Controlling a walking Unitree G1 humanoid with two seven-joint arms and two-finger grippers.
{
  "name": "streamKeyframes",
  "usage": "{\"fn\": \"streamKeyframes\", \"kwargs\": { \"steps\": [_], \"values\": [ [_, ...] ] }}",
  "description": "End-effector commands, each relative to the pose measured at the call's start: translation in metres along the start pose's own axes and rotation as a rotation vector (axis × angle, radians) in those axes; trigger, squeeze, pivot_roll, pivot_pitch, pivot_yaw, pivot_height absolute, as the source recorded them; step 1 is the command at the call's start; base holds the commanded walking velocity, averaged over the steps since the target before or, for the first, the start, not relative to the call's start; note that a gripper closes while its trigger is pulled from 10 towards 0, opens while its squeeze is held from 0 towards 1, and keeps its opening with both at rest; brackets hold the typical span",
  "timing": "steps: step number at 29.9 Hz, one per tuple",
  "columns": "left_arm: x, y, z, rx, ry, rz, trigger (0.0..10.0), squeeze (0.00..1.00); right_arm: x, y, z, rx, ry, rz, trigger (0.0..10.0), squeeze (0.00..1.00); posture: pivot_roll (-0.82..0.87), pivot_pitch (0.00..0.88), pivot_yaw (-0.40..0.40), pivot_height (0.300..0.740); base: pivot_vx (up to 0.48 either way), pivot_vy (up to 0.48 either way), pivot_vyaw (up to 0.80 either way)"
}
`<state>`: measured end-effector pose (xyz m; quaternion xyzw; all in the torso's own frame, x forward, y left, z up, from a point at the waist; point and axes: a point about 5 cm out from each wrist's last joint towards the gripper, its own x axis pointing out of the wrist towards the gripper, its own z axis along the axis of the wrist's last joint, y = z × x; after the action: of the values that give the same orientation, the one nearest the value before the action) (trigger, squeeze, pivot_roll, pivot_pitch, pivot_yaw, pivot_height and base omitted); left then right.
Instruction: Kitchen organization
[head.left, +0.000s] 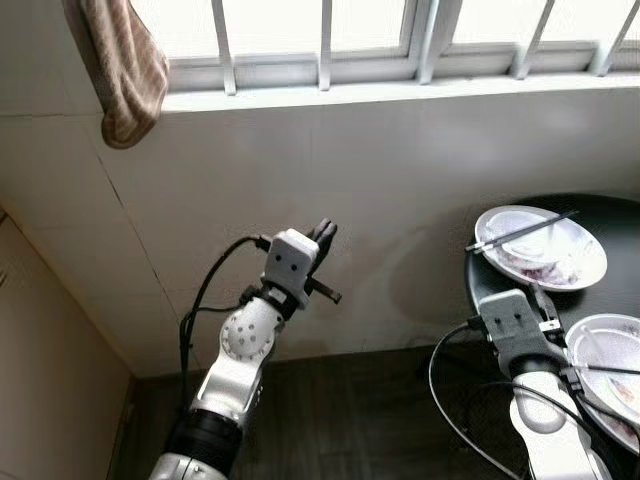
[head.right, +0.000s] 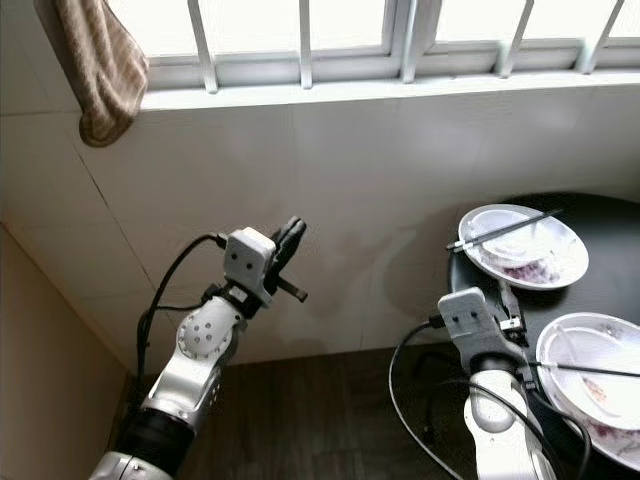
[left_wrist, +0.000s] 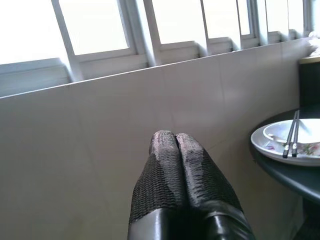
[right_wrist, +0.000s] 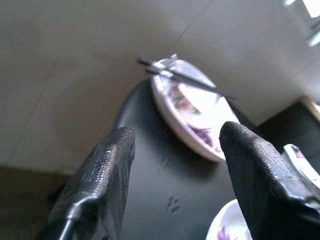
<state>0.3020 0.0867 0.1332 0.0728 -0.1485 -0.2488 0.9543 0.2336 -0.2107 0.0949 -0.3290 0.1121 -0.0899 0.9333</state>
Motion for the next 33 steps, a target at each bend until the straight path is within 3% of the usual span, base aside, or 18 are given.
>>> {"fn": "streamKeyframes", "kwargs": {
  "steps": [1, 11, 15, 21, 24, 25, 26, 27, 29, 33],
  "values": [
    [0.0, 0.001, 0.001, 0.004, 0.005, -0.004, 10.0, 0.0, 0.0, 0.001, -0.005, -0.045, 0.037, 0.024, 10.0, 0.0, 0.04, 0.0, -0.032, 0.74, 0.0, 0.0, 0.0],
    [0.0, 0.0, -0.001, 0.002, 0.011, -0.007, 10.0, 0.0, -0.004, -0.008, -0.021, -0.082, 0.151, 0.015, 10.0, 0.0, 0.03, 0.0, -0.034, 0.74, 0.0, 0.0, 0.0],
    [0.0, 0.0, -0.001, 0.001, 0.013, -0.009, 10.0, 0.0, -0.003, -0.009, -0.018, -0.061, 0.131, 0.016, 10.0, 0.0, 0.03, 0.0, -0.03, 0.74, 0.0, 0.0, 0.0],
    [-0.001, 0.002, -0.003, -0.018, 0.026, 0.004, 10.0, 0.0, -0.002, -0.007, 0.0, 0.055, 0.035, 0.019, 10.0, 0.0, 0.03, 0.0, -0.029, 0.74, 0.0, 0.0, 0.0],
    [0.0, 0.004, -0.008, -0.055, 0.062, 0.021, 10.0, 0.0, -0.003, -0.006, 0.024, 0.139, -0.109, 0.036, 10.0, 0.0, 0.03, 0.0, -0.03, 0.74, 0.0, 0.48, -0.8],
    [0.0, 0.004, -0.008, -0.055, 0.061, 0.02, 10.0, 0.0, -0.004, -0.006, 0.04, 0.119, -0.21, 0.05, 10.0, 0.0, 0.03, 0.0, -0.03, 0.74, 0.0, 0.48, -0.8],
    [0.0, 0.004, -0.008, -0.055, 0.061, 0.02, 10.0, 0.0, -0.004, -0.006, 0.04, 0.119, -0.21, 0.05, 10.0, 0.0, 0.03, 0.0, -0.03, 0.74, 0.0, 0.48, -0.8],
    [0.0, 0.003, -0.007, -0.048, 0.053, 0.017, 10.0, 0.0, -0.007, -0.005, 0.053, 0.057, -0.31, 0.062, 10.0, 0.0, 0.03, 0.0, -0.03, 0.74, 0.0, 0.48, -0.8],
    [0.0, 0.003, -0.007, -0.049, 0.048, 0.02, 10.0, 0.0, -0.01, -0.005, 0.066, 0.001, -0.405, 0.053, 10.0, 0.0, 0.03, 0.0, -0.031, 0.74, 0.0, 0.463, -0.8],
    [-0.001, 0.003, -0.007, -0.041, 0.049, 0.025, 10.0, 0.0, -0.009, -0.01, 0.067, -0.007, -0.424, 0.012, 10.0, 0.0, 0.04, 0.0, -0.036, 0.74, 0.0, 0.112, -0.8]
  ]
}}
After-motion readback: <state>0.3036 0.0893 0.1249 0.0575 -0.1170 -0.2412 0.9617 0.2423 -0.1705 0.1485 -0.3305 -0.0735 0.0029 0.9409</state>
